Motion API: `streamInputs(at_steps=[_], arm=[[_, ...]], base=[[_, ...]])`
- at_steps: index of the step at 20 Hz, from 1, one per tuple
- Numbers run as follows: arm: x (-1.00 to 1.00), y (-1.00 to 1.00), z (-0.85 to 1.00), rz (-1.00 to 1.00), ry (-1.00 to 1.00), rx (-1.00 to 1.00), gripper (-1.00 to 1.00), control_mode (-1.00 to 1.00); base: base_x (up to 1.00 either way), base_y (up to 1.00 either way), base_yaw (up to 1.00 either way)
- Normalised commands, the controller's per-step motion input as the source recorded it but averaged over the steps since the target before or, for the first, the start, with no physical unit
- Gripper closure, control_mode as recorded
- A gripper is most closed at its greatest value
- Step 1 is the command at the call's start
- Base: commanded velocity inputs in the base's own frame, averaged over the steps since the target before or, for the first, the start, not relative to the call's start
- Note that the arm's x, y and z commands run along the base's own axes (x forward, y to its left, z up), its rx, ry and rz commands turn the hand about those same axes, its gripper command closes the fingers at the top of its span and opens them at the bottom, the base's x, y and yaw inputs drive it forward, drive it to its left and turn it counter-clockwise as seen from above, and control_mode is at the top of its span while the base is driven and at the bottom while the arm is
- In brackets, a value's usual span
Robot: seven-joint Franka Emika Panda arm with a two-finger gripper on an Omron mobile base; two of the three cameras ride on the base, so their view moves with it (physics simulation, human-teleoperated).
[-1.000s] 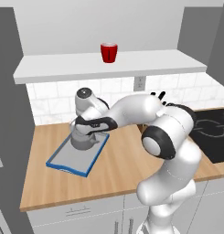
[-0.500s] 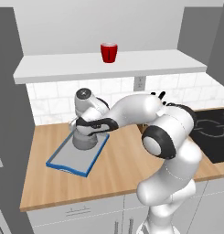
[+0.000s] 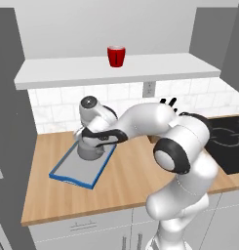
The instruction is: Pick the kettle from the counter and place it on the tray. Then pick the mug from the cabinet and place it on the tray. Then close the cabinet doors.
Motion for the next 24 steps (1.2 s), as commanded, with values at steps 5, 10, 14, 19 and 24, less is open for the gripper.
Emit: streamInputs(at_steps=[5,10,14,19,24], arm=[[-0.33,-0.14,0.01,-0.09,0.0,0.03,-1.0,-1.0],[-0.48,-0.28,0.0,-0.13,0.0,0.0,-1.0,-1.0],[-0.47,-0.37,0.08,-0.09,0.0,0.0,-1.0,-1.0],[-0.44,-0.42,0.32,0.0,0.06,0.11,-1.0,-1.0],[-0.59,-0.3,0.52,0.0,0.0,0.19,-1.0,-1.0]], base=[[0.0,0.0,0.0],[0.0,0.0,0.0],[0.0,0.0,0.0],[0.0,0.0,0.0],[0.0,0.0,0.0]])
